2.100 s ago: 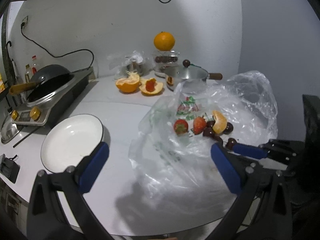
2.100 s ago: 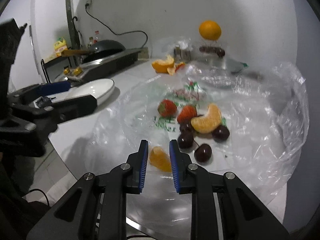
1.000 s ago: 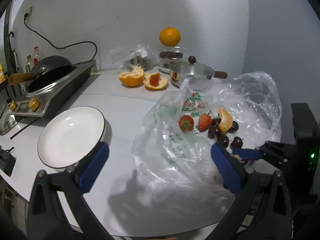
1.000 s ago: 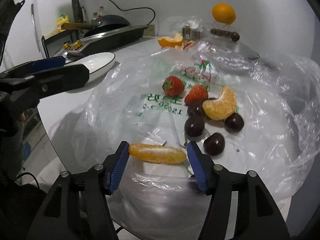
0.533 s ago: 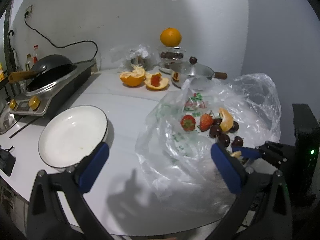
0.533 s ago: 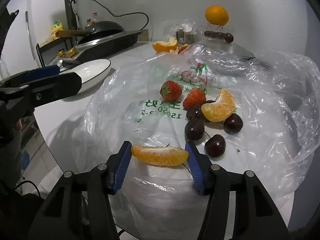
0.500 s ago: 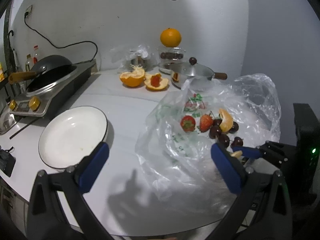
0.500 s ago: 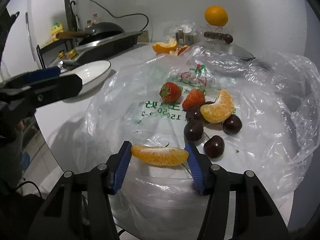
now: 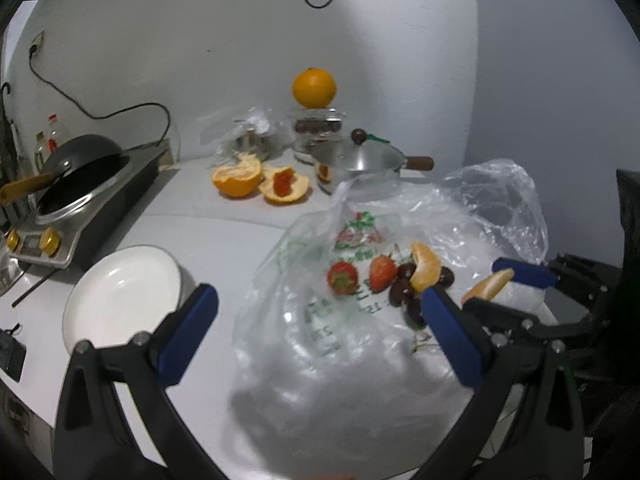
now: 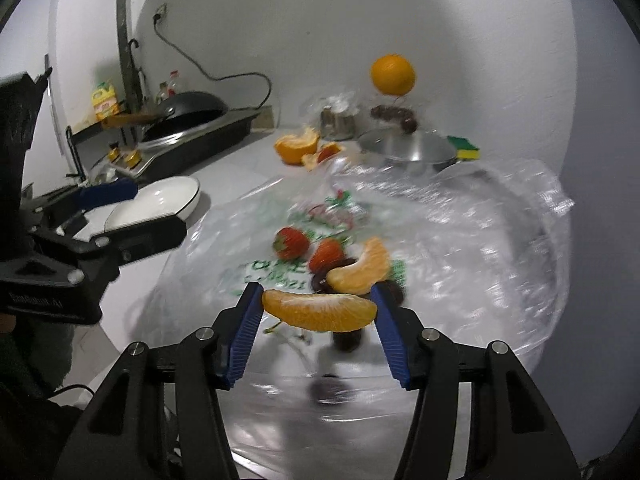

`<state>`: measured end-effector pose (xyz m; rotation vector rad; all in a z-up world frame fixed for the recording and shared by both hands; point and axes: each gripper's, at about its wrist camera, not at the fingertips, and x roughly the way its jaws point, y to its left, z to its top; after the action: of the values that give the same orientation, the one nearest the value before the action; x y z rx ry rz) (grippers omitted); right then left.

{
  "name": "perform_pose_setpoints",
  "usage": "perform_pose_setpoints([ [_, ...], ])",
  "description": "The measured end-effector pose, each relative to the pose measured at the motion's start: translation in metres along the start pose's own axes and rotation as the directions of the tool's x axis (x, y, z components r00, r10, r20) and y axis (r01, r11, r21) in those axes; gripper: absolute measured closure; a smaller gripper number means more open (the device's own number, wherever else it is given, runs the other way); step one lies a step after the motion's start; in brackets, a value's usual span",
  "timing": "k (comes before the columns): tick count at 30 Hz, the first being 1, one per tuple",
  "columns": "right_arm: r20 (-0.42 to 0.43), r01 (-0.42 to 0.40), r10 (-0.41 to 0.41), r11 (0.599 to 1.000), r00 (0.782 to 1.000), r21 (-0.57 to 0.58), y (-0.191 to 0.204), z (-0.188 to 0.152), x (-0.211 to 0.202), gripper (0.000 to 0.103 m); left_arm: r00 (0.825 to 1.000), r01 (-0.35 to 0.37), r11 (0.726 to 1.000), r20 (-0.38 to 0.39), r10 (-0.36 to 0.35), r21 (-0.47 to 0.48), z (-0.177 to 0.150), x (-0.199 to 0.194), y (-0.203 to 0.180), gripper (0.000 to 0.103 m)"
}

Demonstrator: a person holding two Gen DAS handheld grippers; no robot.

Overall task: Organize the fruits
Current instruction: 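Lower the left gripper onto a dark cherry and close on it while right holds segment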

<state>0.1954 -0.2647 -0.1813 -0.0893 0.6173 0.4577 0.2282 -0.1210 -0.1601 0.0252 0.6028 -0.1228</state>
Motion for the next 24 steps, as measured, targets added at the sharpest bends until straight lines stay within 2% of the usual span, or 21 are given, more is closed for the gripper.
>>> perform_pose_setpoints([
  [13, 0.030, 0.055, -0.056, 0.998, 0.998, 0.039, -0.044, -0.002, -0.012, 0.045, 0.997, 0.045, 0.998, -0.058, -0.042, 0.042, 0.005, 0.037, -0.039, 0.000],
  [24, 0.053, 0.047, -0.052, 0.995, 0.997, 0.090, -0.068, -0.011, -0.014, 0.045, 0.993, 0.065, 0.983, -0.106, -0.047, 0.169, -0.009, 0.071, -0.077, 0.001],
])
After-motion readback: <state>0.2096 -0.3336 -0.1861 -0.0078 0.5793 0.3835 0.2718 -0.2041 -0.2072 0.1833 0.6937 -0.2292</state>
